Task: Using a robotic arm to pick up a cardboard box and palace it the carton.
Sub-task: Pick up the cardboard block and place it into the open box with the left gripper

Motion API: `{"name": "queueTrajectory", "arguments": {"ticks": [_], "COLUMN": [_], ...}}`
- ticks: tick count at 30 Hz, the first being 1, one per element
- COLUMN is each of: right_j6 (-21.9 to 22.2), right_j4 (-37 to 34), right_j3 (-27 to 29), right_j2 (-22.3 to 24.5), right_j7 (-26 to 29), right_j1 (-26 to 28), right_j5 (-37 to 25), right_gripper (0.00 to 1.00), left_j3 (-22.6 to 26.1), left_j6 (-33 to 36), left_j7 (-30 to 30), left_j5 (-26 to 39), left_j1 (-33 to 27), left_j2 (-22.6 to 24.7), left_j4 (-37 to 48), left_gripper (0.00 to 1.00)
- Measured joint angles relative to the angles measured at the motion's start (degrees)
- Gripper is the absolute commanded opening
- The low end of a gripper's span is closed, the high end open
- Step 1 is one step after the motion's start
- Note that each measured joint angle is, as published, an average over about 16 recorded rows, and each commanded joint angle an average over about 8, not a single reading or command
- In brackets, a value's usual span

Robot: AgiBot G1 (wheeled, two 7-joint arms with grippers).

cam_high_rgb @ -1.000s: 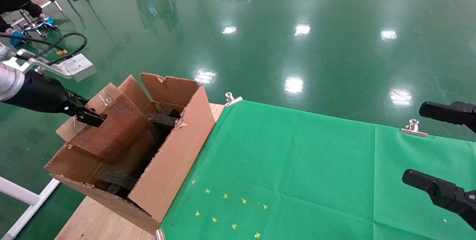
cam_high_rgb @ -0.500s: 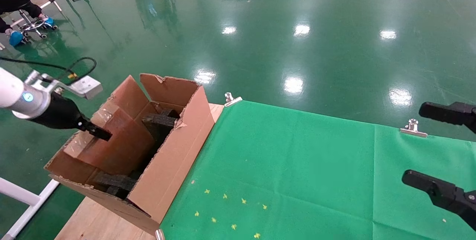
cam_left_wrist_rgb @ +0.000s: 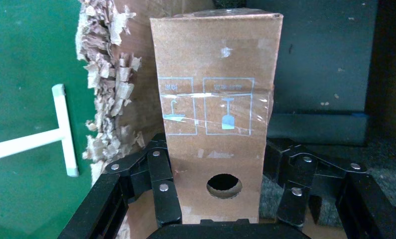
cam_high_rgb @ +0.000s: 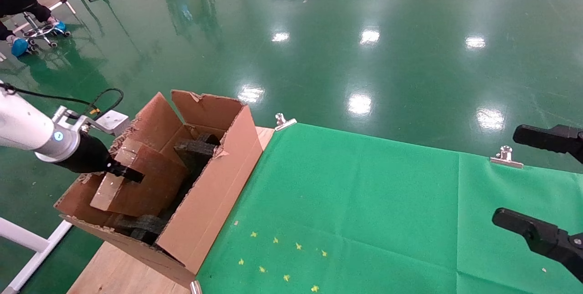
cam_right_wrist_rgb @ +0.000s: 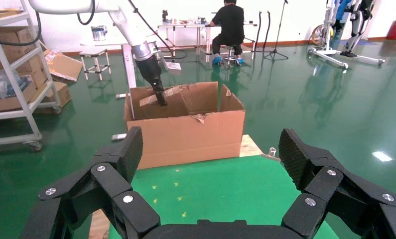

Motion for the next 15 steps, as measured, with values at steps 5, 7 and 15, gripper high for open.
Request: {"name": "queueTrajectory", "arguments": {"ticks": [5, 7, 15], "right_j6": [0.0, 0.01, 0.01], "right_j4": [0.0, -0.01, -0.01], "right_j3": [0.0, 0.0, 0.0], "right_j2": [0.0, 0.0, 0.0], "right_j7": [0.0, 0.0, 0.0], "right_j1": [-0.01, -0.01, -0.01], "right_j5": [0.0, 0.0, 0.0], "right_gripper": [1.0, 1.0, 1.0], "left_j3": [-0.11, -0.12, -0.07], "left_j6": [-0.73, -0.82, -0.4], "left_j7": [0.15, 0.17, 0.13], "left_j5": [-0.2, -0.24, -0.12], "left_j1": [0.61, 0.68, 0.5], "left_j2": [0.52, 0.57, 0.37], "left_j4": [0.95, 1.06, 0.7], "left_gripper": [1.0, 1.0, 1.0]}}
